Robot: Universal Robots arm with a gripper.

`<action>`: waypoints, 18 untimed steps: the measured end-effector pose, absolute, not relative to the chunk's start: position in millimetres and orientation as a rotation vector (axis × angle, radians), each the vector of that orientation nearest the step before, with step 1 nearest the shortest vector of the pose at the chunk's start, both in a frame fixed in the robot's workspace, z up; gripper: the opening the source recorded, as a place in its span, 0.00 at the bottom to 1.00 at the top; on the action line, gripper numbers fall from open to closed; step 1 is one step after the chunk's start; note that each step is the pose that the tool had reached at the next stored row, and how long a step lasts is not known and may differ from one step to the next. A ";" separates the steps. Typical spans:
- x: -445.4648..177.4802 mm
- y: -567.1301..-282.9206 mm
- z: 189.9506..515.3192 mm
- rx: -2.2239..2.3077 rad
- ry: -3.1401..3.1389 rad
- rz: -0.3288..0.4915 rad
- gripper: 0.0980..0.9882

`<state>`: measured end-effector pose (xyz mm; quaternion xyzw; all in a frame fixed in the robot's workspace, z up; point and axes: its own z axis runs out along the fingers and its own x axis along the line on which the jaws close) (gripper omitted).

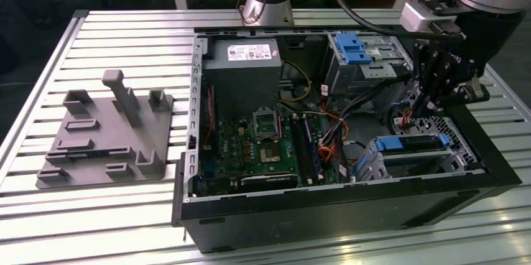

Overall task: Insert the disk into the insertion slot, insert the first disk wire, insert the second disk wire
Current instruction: 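Insert the first disk wire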

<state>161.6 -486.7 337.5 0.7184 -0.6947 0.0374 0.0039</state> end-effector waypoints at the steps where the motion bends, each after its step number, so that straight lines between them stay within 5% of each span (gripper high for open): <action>1: 161.5 -487.5 337.6 2.257 -2.183 0.109 0.07; 18: 158.0 -507.8 342.3 2.283 -2.210 0.058 0.07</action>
